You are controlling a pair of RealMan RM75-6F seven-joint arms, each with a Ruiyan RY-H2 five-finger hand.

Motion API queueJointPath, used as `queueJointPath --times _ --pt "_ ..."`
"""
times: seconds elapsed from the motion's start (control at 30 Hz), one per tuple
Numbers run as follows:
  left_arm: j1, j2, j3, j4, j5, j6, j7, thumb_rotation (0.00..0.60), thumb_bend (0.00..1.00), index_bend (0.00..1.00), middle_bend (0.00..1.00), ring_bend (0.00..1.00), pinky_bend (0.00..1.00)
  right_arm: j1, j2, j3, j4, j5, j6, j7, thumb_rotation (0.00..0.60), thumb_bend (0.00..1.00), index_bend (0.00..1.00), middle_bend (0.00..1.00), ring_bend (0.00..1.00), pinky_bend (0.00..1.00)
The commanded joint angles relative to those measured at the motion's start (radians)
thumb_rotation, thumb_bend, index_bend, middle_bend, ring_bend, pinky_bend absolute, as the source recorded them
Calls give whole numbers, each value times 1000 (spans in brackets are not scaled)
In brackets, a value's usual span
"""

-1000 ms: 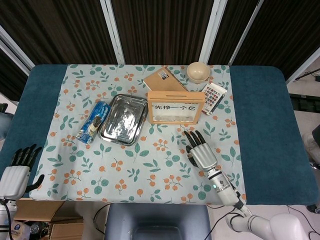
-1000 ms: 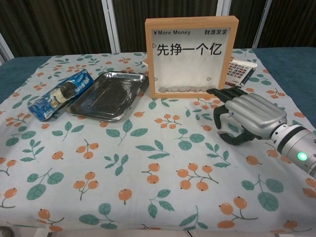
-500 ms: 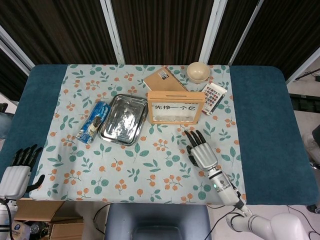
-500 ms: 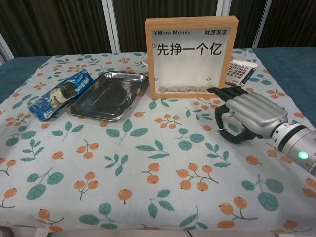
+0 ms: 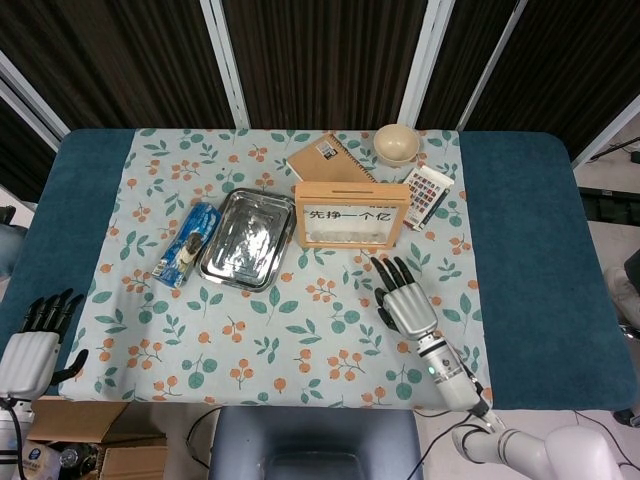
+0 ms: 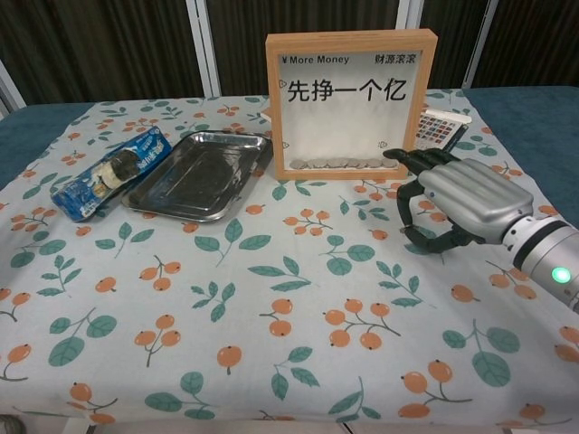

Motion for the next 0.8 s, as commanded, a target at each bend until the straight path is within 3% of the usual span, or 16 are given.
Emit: queueJointPath --times 0.03,0.27,0.5,0.67,0.8 --pt "1 2 -1 -2 0 3 -2 600 328 0 0 0 0 -1 49 21 -73 -8 42 17 600 613 710 31 0 0" --pt "3 8 -3 -8 5 12 -6 600 329 0 0 0 0 -20 254 99 -385 -39 183 38 600 615 723 37 0 0" --pt "3 12 -3 -16 14 20 -4 600 330 0 0 0 0 -43 416 179 -613 -57 283 4 600 620 728 43 0 0" --pt "3 14 -1 -26 23 25 4 600 329 0 0 0 0 3 489 279 -712 32 219 -55 600 628 727 43 0 0" --pt "1 16 -1 -33 26 24 9 600 331 0 0 0 0 77 535 393 -764 221 86 -120 600 639 731 50 0 0"
